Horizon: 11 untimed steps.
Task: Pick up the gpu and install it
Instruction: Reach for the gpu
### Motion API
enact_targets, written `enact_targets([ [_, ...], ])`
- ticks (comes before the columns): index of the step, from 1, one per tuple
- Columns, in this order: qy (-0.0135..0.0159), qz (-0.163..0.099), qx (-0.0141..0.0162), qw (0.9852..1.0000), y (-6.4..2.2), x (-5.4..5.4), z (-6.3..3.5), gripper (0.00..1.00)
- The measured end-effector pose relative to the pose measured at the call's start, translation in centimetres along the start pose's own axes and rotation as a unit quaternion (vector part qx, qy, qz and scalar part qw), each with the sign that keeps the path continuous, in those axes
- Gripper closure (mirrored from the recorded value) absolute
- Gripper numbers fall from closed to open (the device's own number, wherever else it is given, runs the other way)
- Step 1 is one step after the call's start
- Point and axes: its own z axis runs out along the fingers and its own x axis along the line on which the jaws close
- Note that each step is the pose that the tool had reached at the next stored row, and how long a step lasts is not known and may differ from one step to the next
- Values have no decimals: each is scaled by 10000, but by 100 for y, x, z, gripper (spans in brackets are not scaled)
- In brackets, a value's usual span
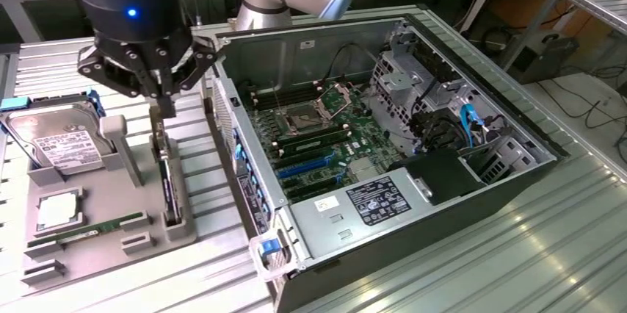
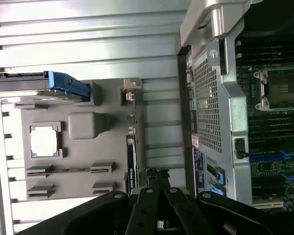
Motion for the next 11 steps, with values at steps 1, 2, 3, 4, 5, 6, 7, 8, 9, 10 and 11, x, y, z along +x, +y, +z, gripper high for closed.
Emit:
enact_targets([
  [1,-1,0,1,10000,-7,72,23,89],
  [2,-1,1,2,10000,-13,135,44,89],
  [3,0,1,4,10000,-18,176,59,89],
  [4,-1,1,6,10000,-19,190,69,89],
  [5,0,0,7,10000,-19,189,68,89],
  [6,0,0,7,10000,-19,189,68,89],
  [7,0,0,7,10000,-20,190,68,89],
  [8,0,0,7,10000,-19,189,68,89],
  [9,0,0,7,10000,-20,189,68,89],
  [10,0,0,7,10000,-19,190,68,89],
  [11,0,0,7,10000,-19,190,68,89],
])
